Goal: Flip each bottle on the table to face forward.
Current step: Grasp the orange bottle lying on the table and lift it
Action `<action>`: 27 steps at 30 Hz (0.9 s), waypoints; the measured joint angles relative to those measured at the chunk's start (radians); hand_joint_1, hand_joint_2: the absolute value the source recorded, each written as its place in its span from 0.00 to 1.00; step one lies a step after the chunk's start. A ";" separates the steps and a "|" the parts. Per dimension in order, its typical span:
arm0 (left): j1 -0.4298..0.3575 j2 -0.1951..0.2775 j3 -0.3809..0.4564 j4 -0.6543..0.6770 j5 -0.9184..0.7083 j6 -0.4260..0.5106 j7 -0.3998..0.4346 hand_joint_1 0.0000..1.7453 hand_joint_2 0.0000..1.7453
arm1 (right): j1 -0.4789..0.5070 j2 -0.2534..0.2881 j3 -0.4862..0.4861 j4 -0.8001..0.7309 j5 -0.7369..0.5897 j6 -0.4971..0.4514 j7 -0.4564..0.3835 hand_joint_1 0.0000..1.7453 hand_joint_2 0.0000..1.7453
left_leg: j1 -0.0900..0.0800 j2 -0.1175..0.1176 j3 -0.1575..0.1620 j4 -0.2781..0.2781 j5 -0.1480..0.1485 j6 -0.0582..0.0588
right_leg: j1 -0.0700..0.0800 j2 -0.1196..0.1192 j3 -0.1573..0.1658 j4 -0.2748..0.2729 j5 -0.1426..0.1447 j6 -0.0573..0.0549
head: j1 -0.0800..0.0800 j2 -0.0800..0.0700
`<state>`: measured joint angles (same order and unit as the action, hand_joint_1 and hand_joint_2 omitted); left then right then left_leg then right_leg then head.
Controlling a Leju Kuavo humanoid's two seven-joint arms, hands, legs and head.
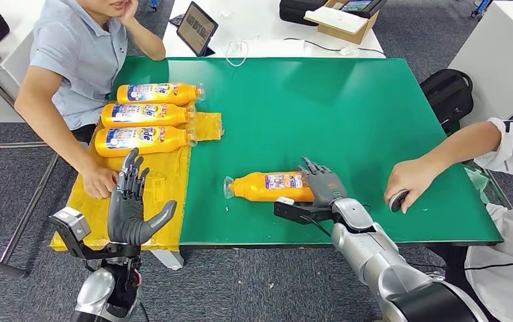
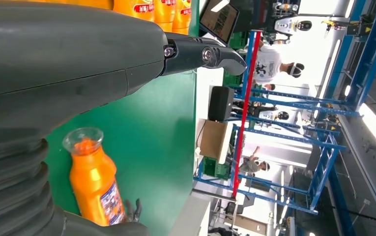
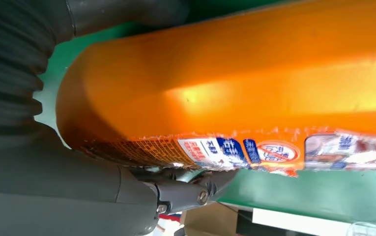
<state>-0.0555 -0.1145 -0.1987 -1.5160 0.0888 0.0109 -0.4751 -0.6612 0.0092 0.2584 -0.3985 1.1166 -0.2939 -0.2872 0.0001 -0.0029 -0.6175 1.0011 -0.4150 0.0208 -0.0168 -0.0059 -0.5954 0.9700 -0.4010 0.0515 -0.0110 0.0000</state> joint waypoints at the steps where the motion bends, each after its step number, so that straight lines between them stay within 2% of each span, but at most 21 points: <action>1: 0.000 0.000 0.000 0.000 0.002 -0.002 0.001 0.00 1.00 | -0.003 0.000 0.000 0.002 -0.005 0.009 0.000 0.99 1.00 | 0.000 0.000 0.000 0.000 0.000 0.000 | 0.000 0.000 0.000 0.000 0.000 0.000 | 0.000 0.000; 18: -0.001 0.010 0.000 0.007 0.013 -0.036 0.004 0.00 1.00 | -0.016 0.000 -0.004 0.021 -0.103 0.063 -0.052 1.00 1.00 | 0.000 0.000 0.003 0.000 0.000 0.000 | 0.000 0.000 0.003 0.000 0.000 0.000 | 0.000 0.000; 25: -0.001 0.013 0.000 0.007 -0.003 -0.040 -0.009 0.00 1.00 | 0.006 0.019 -0.085 0.019 -0.312 0.086 -0.217 1.00 1.00 | 0.000 0.001 0.004 0.000 0.000 0.000 | 0.000 0.000 0.004 0.000 0.000 0.000 | 0.000 0.000; 27: -0.001 0.013 0.000 0.007 -0.005 -0.038 -0.011 0.00 1.00 | 0.015 0.028 -0.104 0.017 -0.327 0.081 -0.235 1.00 1.00 | 0.000 0.001 0.005 0.000 0.000 0.000 | 0.000 0.000 0.004 0.000 0.000 0.000 | 0.000 0.000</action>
<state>-0.0561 -0.1015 -0.1984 -1.5087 0.0841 -0.0267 -0.4858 -0.6464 0.0371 0.1546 -0.3818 0.7894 -0.2125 -0.5220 0.0002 -0.0023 -0.6129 1.0011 -0.4153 0.0205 -0.0167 -0.0055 -0.5917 0.9699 -0.4011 0.0512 -0.0109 0.0000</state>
